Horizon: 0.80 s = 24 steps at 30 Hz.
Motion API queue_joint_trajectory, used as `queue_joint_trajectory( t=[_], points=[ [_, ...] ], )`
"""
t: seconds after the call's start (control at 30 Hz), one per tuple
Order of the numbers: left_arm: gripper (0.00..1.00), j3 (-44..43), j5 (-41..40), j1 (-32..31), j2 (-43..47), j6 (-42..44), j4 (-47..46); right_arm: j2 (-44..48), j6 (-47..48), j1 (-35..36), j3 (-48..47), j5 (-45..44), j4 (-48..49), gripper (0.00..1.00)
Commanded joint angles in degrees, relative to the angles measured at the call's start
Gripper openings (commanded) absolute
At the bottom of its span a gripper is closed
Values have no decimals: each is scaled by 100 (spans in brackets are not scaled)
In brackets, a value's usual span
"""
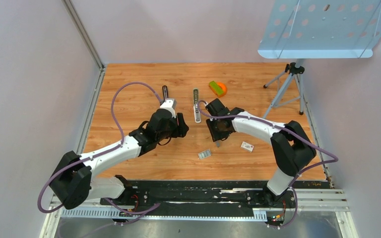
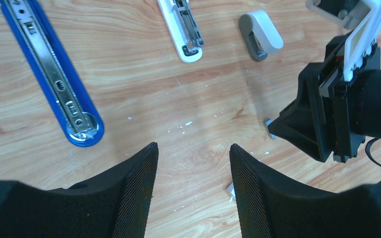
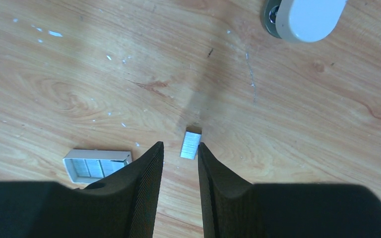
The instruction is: Load the staples into the stapler
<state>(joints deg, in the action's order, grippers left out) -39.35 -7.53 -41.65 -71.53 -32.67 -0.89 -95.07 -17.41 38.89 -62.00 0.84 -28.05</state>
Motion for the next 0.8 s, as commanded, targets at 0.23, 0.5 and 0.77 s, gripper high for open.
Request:
queue_joint_trajectory(
  t=[0.23,0.5,0.77],
  points=[
    [59,242,-359,159,433,-56,62,-203,-218,116,204,-367,-179,35],
    [59,317,-390,192,463,-67,204,-316,-287,124,239,-330,-126,34],
    [59,332,-407,201,500,-56,203,-393,-352,127,302,-317,-86,32]
  ],
)
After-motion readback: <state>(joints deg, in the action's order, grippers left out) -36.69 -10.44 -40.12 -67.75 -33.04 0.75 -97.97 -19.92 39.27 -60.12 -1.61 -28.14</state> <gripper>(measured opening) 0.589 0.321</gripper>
